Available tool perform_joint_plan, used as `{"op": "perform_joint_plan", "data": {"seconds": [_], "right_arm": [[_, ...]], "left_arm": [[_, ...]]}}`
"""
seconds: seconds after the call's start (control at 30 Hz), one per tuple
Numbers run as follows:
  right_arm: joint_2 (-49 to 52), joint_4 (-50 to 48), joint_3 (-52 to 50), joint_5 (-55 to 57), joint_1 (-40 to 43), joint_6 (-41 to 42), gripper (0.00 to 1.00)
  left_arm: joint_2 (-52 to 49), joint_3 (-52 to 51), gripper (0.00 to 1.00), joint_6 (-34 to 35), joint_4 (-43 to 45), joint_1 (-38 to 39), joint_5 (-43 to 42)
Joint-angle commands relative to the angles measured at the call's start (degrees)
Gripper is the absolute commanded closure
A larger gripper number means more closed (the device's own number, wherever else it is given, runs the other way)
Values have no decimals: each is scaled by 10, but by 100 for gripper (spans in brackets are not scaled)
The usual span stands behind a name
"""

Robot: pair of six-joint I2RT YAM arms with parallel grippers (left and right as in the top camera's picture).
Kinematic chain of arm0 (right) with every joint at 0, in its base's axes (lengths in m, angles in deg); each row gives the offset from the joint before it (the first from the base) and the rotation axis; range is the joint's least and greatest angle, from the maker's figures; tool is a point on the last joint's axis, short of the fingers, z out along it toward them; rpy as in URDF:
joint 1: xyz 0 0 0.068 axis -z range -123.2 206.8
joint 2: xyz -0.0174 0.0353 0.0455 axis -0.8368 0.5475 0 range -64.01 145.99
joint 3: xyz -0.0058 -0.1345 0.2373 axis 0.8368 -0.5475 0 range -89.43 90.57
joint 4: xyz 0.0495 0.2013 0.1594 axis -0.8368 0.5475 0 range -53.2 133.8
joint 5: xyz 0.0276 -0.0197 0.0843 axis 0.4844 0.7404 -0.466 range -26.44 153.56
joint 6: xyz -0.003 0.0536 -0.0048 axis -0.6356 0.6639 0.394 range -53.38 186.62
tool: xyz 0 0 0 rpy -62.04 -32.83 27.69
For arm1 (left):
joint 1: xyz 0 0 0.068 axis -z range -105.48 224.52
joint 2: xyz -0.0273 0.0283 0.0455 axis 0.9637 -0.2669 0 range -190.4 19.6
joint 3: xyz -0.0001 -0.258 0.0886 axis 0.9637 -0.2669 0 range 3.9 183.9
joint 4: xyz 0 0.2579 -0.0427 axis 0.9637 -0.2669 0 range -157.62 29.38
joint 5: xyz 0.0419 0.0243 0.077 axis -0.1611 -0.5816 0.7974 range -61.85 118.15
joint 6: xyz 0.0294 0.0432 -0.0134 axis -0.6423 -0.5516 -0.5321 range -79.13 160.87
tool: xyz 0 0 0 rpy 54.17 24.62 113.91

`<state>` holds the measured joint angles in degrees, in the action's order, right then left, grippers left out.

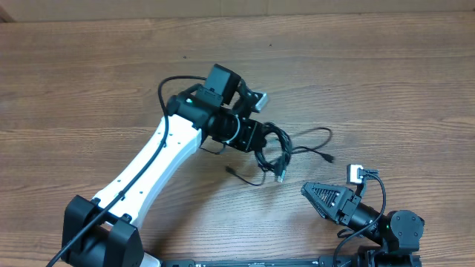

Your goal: Untangle cables

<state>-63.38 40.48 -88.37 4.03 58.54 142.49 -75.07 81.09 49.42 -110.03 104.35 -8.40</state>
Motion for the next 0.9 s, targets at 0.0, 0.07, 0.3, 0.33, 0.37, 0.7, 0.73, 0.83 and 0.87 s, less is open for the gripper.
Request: {"op": "perform_joint_plan", "data": {"seconds": [0.0,0.07,0.3,0.33,0.37,0.7,0.73,0.83,0.87], "right_arm": [[-5,-1,-6,10,-2,9,31],[-5,-1,-6,10,-2,8,32],[-5,-1,-6,10,-2,9,42],[-4,-1,-6,10,-2,9,45],[-4,-1,-6,10,-2,9,48],[-4,12,-6,1,-2,8,82],[-5,21,-6,1,-2,6,84],[-4,23,-6,-2,-2,-9,88],[-5,24,-6,-3,-2,-14,89]], "left_arm": [[3,-1,96,27,17,27,-65],[3,-1,96,44,35,48,-65],[3,-2,96,85,49,121,60],[3,-2,96,100,47,129,88],[3,-2,96,114,47,139,118],[3,-2,96,142,46,171,193],[3,-2,96,142,45,171,195],[3,-2,96,155,41,169,203],[3,-2,96,173,41,167,202]]}}
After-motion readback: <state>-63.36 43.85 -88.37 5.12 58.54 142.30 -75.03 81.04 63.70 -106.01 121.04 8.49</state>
